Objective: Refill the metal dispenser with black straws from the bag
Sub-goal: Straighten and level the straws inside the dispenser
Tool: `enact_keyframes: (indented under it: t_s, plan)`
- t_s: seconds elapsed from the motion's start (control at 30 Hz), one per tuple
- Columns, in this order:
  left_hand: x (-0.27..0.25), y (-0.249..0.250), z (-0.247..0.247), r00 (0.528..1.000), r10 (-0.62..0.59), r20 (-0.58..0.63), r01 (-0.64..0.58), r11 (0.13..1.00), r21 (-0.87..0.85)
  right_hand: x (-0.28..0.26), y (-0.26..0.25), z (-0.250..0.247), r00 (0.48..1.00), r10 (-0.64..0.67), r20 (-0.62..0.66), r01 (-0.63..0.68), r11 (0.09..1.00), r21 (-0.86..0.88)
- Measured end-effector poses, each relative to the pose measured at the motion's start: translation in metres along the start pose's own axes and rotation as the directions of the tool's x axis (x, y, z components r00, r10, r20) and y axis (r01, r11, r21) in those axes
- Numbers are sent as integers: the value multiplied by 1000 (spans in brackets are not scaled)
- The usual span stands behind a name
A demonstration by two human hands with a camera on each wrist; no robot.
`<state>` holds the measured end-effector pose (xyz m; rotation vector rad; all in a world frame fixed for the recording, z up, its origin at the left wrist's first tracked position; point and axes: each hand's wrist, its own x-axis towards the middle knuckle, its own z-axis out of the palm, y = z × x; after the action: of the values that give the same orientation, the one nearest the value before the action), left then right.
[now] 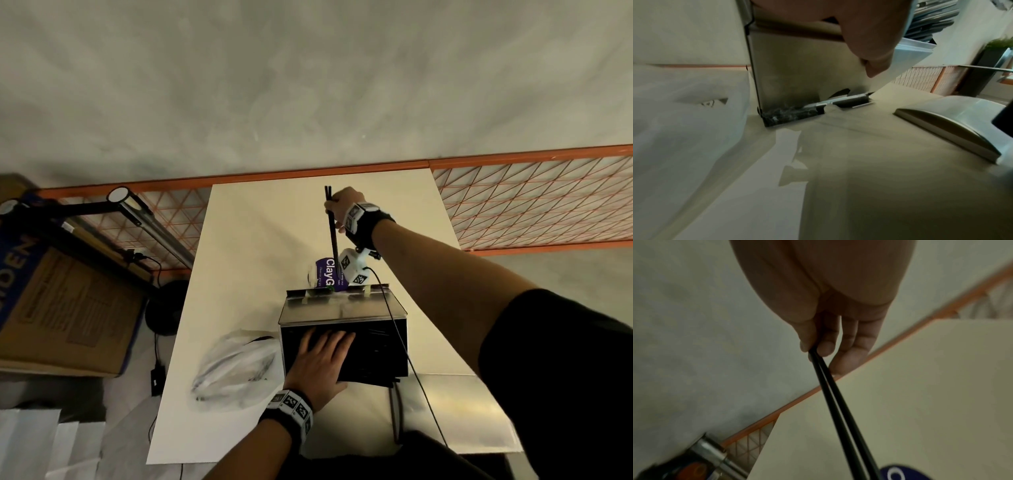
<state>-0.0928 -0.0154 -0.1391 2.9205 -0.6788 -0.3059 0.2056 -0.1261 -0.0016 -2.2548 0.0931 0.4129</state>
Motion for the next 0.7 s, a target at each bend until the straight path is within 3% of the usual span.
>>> enact_keyframes:
  t_s: [0.1,0.3,0.53,0.7]
  plan:
    - [9,-5,-9,1000,7,-25,-7,1000,11,-6,-15,-4,998,-57,21,58,997,-57]
    - [38,-19,-38,1000,-20,13,21,998,-63,-31,-9,3,993,-117,-5,117,993,32]
    - [77,-40,-61,990,-60,125,78,987,-140,-60,2,-33,963,-149,-224,198,956,216]
    - [85,-45,-67,995,-96,4,94,972,-217,-92,33,-48,925,-91,-369,209,933,294]
